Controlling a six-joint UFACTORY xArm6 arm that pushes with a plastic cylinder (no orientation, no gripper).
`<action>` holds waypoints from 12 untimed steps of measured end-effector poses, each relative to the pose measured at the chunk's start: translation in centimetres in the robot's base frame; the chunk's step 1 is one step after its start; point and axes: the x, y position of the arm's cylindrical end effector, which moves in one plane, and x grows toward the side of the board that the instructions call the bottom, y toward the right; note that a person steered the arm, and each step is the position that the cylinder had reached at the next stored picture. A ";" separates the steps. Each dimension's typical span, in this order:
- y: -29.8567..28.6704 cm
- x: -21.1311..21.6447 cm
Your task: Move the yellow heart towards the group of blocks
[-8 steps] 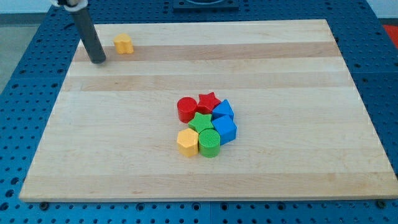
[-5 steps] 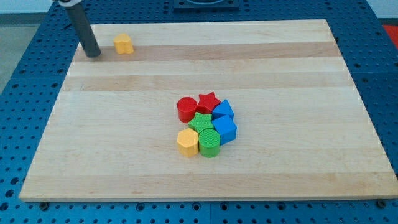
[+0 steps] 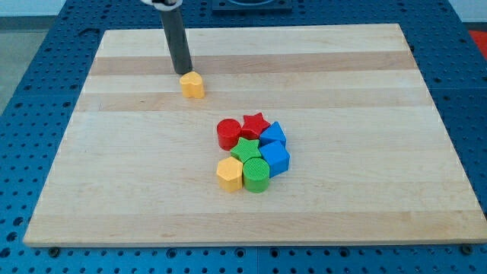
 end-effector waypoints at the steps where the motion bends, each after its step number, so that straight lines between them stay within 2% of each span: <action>1: 2.5 -1.7; 4: 3.4 9.2; 6: 3.5 9.2; 8: 1.9 6.9; 10: 1.1 12.1; 11: 1.1 12.6; 12: 0.1 9.9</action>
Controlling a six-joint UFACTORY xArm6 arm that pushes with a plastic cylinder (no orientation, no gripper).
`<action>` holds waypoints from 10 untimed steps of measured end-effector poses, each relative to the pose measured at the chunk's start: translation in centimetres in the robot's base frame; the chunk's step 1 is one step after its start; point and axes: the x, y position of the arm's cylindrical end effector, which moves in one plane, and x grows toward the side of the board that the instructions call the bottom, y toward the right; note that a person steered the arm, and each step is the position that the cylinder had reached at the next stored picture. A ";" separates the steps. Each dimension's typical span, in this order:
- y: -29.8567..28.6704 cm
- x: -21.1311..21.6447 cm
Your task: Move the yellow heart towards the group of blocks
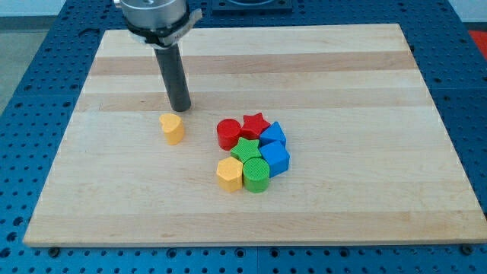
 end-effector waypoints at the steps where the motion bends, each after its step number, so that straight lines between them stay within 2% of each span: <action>1: -2.5 0.6; 2: -4.0 2.1; 4: -4.1 2.5; 5: -4.0 4.6; 7: -3.7 5.7; 8: -2.5 5.9; 10: -1.8 3.0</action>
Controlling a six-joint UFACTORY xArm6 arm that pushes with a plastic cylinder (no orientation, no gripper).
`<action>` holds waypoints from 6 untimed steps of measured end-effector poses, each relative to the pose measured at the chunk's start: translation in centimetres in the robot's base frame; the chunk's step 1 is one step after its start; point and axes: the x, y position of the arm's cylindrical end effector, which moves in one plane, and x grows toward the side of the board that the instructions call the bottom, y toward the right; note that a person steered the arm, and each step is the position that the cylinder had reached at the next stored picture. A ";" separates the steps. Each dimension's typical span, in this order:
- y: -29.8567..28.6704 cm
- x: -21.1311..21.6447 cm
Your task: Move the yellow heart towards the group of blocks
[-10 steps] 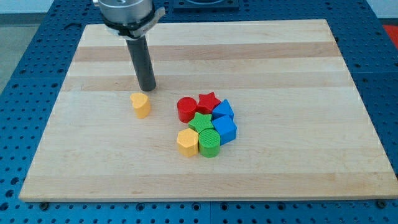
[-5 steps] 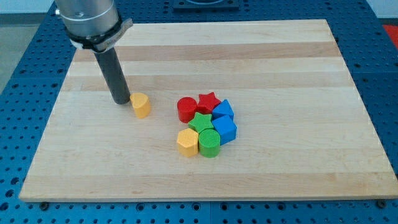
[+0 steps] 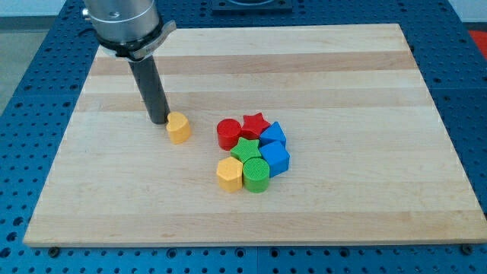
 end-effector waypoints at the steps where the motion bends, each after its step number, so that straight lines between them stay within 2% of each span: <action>1: 2.5 0.4; 3: 7.0 3.2; 6: 2.2 3.4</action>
